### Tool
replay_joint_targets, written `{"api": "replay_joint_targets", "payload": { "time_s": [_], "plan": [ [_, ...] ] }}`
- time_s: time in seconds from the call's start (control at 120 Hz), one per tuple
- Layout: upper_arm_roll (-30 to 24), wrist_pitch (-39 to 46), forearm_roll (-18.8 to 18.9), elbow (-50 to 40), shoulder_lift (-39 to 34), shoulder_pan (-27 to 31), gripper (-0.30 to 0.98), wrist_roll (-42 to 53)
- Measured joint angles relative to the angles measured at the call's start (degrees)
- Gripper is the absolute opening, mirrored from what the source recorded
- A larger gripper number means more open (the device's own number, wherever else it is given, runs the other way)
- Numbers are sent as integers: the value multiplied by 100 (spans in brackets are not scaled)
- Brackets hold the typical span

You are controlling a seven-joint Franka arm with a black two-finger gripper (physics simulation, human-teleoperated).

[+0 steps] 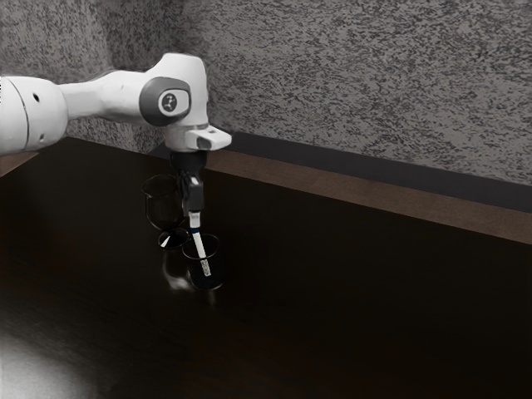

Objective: Take the marker out of the pen holder and place it to the left of the pen holder.

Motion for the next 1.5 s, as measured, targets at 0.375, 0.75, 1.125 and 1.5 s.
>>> {"api": "replay_joint_targets", "payload": {
  "time_s": [0.375,0.75,1.125,1.5],
  "plan": [
    [544,675,-102,-273,47,-73,35,-262],
    [794,944,-144,-269,234,-288,25,-601],
    [793,1046,-174,-422,-115,-275,-5,-819],
    [748,1015,-433,-1430,-1336,-240,-10,-946]
  ]
}}
